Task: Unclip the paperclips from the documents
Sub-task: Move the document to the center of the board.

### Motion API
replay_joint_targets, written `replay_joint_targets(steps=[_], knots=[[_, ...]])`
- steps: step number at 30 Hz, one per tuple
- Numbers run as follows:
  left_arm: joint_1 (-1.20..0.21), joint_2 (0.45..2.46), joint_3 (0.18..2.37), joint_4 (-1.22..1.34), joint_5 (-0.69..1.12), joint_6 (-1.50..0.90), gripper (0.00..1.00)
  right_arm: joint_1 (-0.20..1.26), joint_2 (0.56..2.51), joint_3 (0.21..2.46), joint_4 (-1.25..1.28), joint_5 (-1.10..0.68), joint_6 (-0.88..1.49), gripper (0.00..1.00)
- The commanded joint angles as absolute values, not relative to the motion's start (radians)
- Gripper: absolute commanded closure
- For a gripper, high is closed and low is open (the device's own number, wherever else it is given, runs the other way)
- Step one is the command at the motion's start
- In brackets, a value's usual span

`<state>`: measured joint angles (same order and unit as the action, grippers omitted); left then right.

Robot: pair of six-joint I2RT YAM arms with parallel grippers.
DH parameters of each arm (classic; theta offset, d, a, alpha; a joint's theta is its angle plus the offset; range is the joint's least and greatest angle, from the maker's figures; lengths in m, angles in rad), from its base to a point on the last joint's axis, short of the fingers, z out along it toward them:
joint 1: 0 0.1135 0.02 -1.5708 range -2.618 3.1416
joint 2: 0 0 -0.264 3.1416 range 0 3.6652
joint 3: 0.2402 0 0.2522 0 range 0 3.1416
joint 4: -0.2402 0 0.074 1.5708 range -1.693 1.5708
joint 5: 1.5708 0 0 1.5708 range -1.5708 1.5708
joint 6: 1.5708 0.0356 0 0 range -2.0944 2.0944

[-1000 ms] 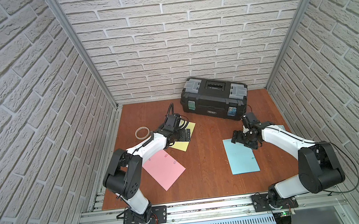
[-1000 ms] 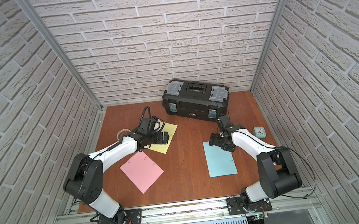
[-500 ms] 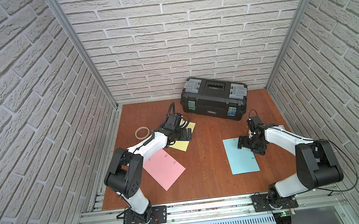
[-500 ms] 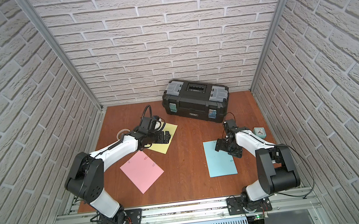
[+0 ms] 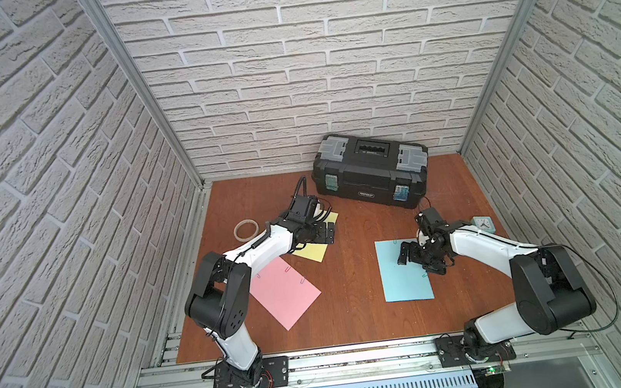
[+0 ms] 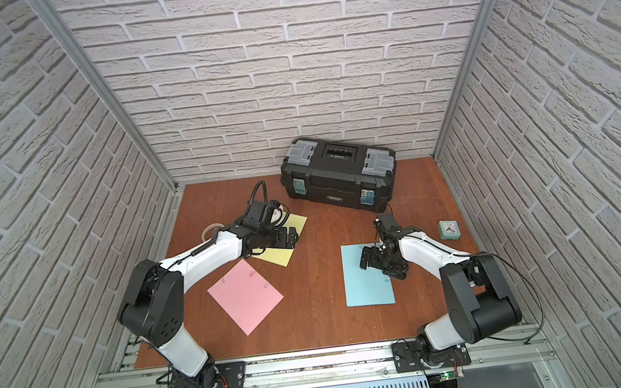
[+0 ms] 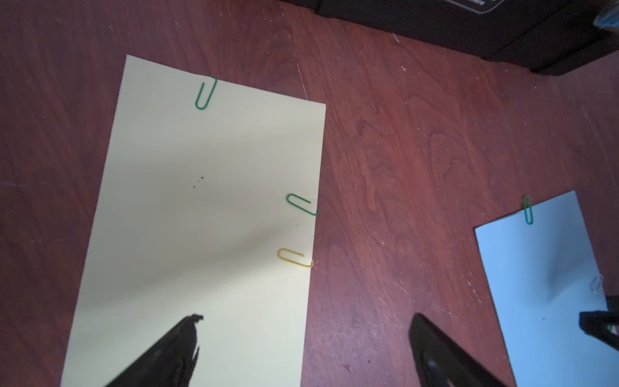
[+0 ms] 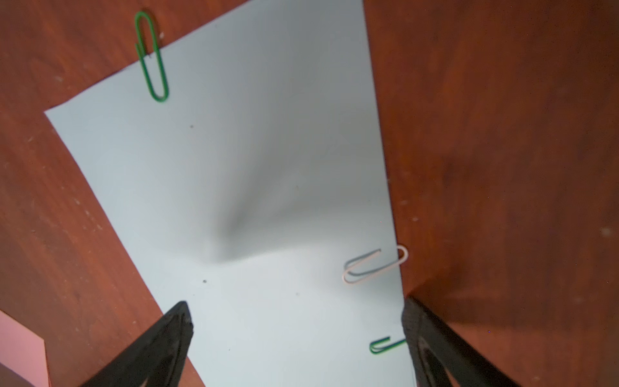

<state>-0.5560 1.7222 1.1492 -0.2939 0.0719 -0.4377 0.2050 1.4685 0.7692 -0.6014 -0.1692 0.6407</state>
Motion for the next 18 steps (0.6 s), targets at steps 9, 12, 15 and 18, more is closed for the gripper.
replay_joint_targets(steps=[9, 12, 15, 18], knots=[[-0.585, 1.782, 1.246, -0.395, 0.136, -0.412, 0.03, 0.419, 1.649, 0.896, -0.465, -0.309, 0.789, 0.02], [-0.590, 1.788, 1.262, -0.439, 0.156, -0.411, 0.04, 0.416, 1.623, 0.928, -0.556, -0.249, 0.731, 0.03], [-0.592, 1.787, 1.263, -0.465, 0.181, -0.417, 0.04, 0.407, 1.603, 0.929, -0.628, -0.198, 0.656, 0.02], [-0.593, 1.791, 1.264, -0.490, 0.213, -0.428, 0.05, 0.407, 1.612, 0.895, -0.637, -0.221, 0.615, 0.02]])
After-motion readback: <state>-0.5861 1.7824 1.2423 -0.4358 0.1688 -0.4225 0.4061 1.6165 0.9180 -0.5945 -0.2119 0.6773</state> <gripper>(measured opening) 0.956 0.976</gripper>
